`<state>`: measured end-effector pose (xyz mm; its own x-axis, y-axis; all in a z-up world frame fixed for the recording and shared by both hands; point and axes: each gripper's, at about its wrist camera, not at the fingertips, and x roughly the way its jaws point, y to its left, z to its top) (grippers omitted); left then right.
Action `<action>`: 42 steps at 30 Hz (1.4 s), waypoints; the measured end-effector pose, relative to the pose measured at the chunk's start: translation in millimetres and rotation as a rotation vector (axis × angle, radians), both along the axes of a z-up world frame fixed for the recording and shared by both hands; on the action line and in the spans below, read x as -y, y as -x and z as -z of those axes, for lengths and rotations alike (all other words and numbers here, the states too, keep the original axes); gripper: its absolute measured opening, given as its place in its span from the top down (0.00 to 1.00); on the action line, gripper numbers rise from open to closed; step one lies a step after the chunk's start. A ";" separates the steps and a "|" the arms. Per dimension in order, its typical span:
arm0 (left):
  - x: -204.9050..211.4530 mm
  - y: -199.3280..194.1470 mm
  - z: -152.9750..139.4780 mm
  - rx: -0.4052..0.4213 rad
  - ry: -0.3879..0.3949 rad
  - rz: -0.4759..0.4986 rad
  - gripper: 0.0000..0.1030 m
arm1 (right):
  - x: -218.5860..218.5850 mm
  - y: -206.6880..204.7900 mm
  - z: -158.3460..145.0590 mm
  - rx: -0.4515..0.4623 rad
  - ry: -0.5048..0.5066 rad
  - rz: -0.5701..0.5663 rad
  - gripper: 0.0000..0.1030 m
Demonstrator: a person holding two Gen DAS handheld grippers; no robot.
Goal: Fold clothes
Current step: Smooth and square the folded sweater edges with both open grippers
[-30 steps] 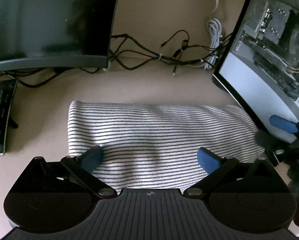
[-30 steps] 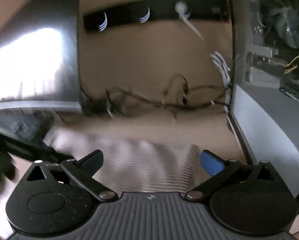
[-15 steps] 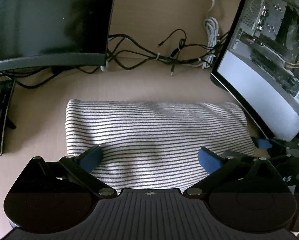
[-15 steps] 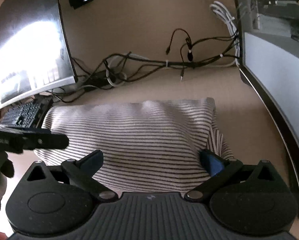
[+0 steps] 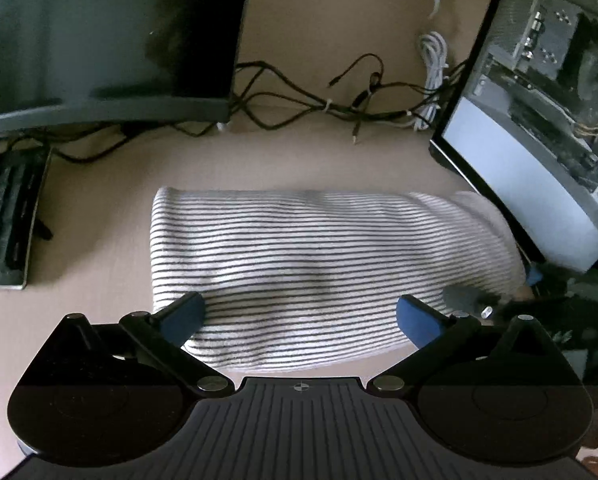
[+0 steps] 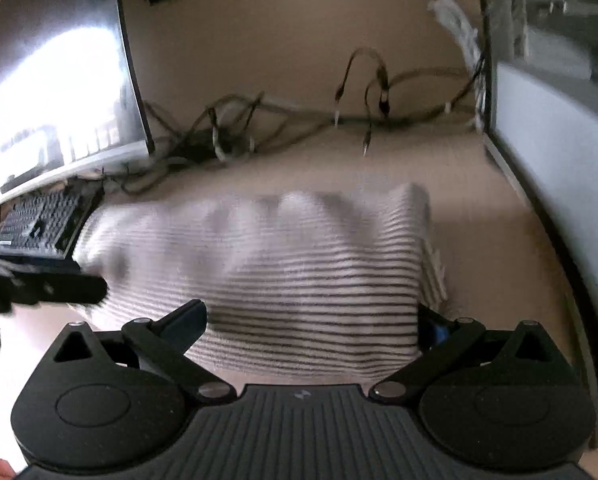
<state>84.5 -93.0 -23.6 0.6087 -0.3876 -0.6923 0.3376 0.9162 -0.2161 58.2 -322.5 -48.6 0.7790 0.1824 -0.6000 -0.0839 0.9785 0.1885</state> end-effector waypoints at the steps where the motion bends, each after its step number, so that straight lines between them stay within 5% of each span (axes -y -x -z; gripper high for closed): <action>1: -0.4 -1.3 0.6 0.000 0.007 0.002 0.00 | 0.1 2.2 -6.2 0.030 0.013 0.010 0.00; 5: -3.5 -6.1 2.5 -0.001 0.035 0.004 0.00 | -8.0 15.5 -33.5 0.218 0.073 0.038 0.00; 8: -3.7 -8.1 3.6 0.003 0.042 0.010 0.00 | -8.7 9.5 -36.7 0.197 -0.064 -0.045 0.00; 11: -2.9 -8.6 4.3 0.006 0.042 0.017 0.00 | -28.9 -6.1 -19.5 0.054 -0.138 -0.074 0.00; 29: 9.9 -31.5 14.2 0.097 0.006 0.089 0.00 | -51.0 -37.0 3.6 0.070 0.003 -0.111 0.00; 42: 5.1 -22.4 -0.3 0.066 0.031 0.005 0.00 | -62.9 -28.2 1.4 0.082 0.092 -0.116 0.00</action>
